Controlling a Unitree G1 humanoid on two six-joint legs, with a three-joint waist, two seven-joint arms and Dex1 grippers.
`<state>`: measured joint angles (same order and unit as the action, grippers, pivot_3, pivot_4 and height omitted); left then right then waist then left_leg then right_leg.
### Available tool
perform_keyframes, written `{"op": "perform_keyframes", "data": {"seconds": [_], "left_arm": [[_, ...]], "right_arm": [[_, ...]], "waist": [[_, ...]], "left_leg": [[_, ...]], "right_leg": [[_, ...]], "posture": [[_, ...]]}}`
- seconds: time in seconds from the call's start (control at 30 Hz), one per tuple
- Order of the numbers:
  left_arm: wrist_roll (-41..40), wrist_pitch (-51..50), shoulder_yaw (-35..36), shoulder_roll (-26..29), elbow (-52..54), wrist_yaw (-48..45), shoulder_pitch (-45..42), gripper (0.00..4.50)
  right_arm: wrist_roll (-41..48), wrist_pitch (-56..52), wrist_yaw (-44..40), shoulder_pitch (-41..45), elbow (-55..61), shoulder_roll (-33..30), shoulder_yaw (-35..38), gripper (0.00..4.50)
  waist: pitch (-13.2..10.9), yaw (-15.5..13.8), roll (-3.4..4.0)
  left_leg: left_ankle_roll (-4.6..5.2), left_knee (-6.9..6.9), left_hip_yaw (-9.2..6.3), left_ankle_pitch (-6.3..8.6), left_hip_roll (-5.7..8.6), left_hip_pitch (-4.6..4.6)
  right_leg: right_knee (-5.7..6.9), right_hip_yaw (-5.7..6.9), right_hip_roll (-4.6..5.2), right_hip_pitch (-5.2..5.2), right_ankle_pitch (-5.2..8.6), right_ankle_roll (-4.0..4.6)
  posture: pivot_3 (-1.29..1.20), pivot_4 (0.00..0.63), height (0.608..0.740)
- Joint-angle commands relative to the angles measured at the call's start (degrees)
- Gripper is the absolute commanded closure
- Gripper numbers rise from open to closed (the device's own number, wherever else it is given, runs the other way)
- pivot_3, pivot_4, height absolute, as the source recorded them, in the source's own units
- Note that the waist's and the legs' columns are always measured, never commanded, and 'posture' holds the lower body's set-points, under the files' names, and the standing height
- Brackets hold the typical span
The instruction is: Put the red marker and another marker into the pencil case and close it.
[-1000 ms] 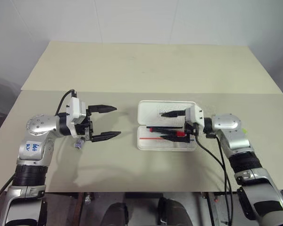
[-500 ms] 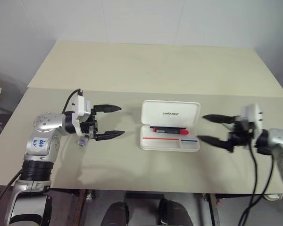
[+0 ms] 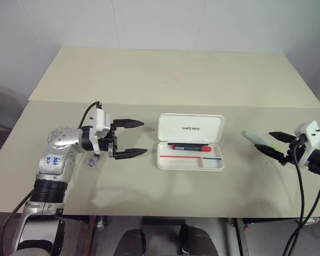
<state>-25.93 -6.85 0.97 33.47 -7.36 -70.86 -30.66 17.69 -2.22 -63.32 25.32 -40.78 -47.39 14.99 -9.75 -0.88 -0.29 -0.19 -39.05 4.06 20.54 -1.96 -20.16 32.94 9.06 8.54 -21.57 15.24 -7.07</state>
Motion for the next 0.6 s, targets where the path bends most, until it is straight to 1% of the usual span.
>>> {"op": "perform_keyframes", "data": {"seconds": [0.03, 0.27, 0.33, 0.47, 0.6], "left_arm": [[-0.34, 0.12, 0.41, 0.19, 2.07, -0.04, -0.47, 0.0], [-0.42, -0.21, 0.96, 0.82, 2.62, 0.2, -0.03, 0.0], [-0.5, -0.34, 1.04, 0.93, 3.03, 0.38, 0.24, 0.0], [-0.82, -0.71, 1.52, 1.11, 4.13, 0.79, 1.14, 0.0], [-0.96, -0.81, 1.7, 1.23, 5.19, 1.05, 2.16, 0.0]], "right_arm": [[-2.2, 2.97, 0.38, 2.81, -5.8, -0.03, -0.95, 0.31], [-6.25, 6.67, 0.82, 7.16, -18.75, -0.84, -2.66, 0.31], [-5.87, 5.18, -0.25, 8.24, -21.27, -1.4, -2.39, 0.31], [-5.79, 4.75, -2.01, 8.67, -22.64, -1.74, -2.6, 1.61], [-5.54, 5.03, -4.56, 8.3, -20.75, -1.13, -3.05, 3.07]], "waist": [[0.0, -0.08, 0.0], [-0.01, 0.06, 0.02], [0.0, 0.03, 0.0], [0.0, -0.35, 0.0], [0.0, -0.04, 0.0]], "left_leg": [[0.0, 0.0, 0.0, 0.0, 0.0, -0.01], [-0.01, 0.02, -0.02, 0.0, 0.0, -0.03], [-0.01, -0.01, -0.02, 0.0, 0.0, -0.01], [-0.01, -0.05, -0.08, -0.01, -0.01, -0.01], [-0.05, -0.02, -0.1, -0.02, -0.03, -0.01]], "right_leg": [[0.0, 0.0, 0.0, 0.0, 0.0, 0.0], [-0.01, 0.01, 0.0, 0.0, 0.0, 0.0], [-0.02, 0.01, 0.01, 0.06, 0.0, 0.0], [-0.02, 0.01, 0.01, 0.1, 0.0, -0.01], [-0.02, 0.03, -0.01, 0.09, 0.0, -0.01]], "posture": [[0.0, 0.15, 0.74], [0.0, 0.15, 0.74], [0.0, 0.15, 0.74], [0.0, 0.15, 0.74], [0.0, 0.15, 0.74]]}}
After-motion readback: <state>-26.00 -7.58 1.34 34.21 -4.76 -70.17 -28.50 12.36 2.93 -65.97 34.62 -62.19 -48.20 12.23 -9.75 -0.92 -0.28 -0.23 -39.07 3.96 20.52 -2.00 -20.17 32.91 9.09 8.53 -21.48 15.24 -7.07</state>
